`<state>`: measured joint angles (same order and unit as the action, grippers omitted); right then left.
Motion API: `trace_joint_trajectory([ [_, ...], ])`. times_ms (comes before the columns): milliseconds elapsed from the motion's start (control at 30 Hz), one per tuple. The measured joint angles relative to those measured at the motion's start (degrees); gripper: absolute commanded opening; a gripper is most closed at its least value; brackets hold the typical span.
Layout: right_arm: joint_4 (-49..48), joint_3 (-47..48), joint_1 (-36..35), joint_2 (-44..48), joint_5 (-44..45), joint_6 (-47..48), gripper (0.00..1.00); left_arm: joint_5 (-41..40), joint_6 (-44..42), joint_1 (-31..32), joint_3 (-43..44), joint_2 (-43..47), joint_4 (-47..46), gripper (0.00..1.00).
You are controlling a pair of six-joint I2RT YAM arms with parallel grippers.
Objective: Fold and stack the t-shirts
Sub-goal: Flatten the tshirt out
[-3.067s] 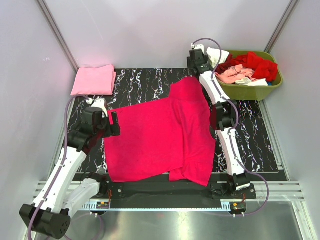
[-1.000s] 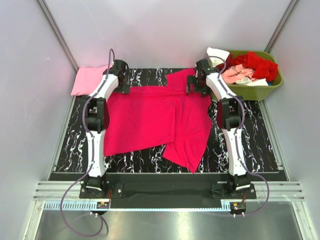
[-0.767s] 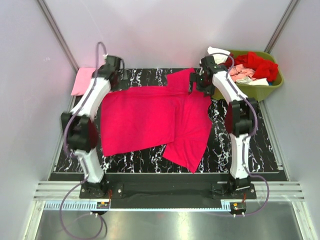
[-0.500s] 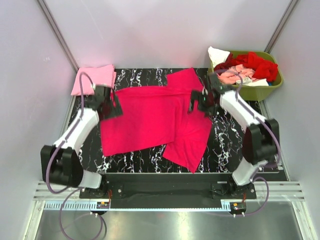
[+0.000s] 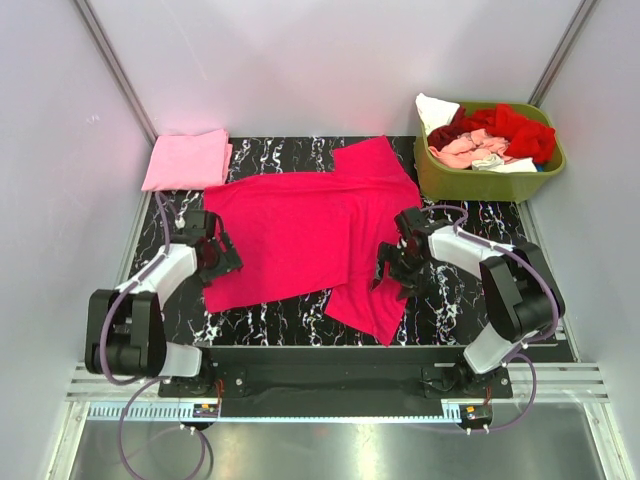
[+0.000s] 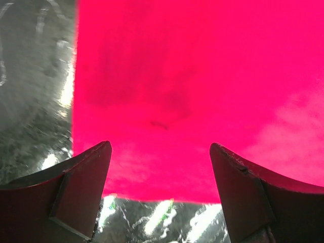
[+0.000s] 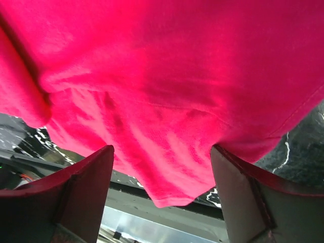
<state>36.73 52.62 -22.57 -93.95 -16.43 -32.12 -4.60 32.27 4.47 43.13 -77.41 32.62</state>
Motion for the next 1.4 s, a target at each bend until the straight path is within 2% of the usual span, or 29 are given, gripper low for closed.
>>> trace_joint_trajectory([
  [67, -0.68, -0.04, 0.52, -0.11, -0.44, -0.07, 0.83, 0.13, 0.35, -1.79, 0.00, -1.92, -0.28, 0.84],
  [233, -1.64, -0.57, 6.08, -0.39, -3.74, -0.22, 0.99, -0.26, 0.61, -4.26, 0.57, -5.35, 0.17, 0.83],
  [267, -1.53, -0.66, 7.67, -0.37, -4.20, -0.31, 1.00, -0.39, 0.57, -4.46, 0.79, -5.68, 0.28, 0.82],
  [367, -1.53, -1.22, 11.47, 0.35, -4.24, -0.31, 1.00, -0.44, 0.57, -5.46, 1.92, -6.91, 1.01, 0.82],
  [667, -0.85, -1.75, 15.65, 1.27, -2.03, -0.83, 1.00, -3.96, -1.97, -11.78, 9.03, -8.96, 6.93, 0.82],
  [800, -0.02, -1.05, 18.95, 1.01, -0.61, -0.72, 1.00, -5.38, -3.82, -12.13, 12.72, -8.92, 8.22, 0.82],
  [1000, 1.27, 0.17, 19.54, 0.85, 3.91, -0.07, 1.00, -6.73, -5.75, -12.13, 12.98, -8.41, 9.77, 0.81],
  [1167, 2.40, -1.40, 20.41, 5.75, 9.57, 0.07, 1.00, -3.76, -5.16, -12.13, 9.46, 0.66, 10.32, 0.82],
  [1300, 3.61, -2.93, 20.50, 15.10, 9.68, -1.31, 1.00, -0.52, -1.92, -12.04, 4.28, 12.63, 10.95, 0.82],
  [1400, 4.22, -3.06, 20.48, 22.05, 9.09, -1.66, 1.00, 0.09, 1.20, -11.65, 1.64, 17.99, 12.55, 0.82],
])
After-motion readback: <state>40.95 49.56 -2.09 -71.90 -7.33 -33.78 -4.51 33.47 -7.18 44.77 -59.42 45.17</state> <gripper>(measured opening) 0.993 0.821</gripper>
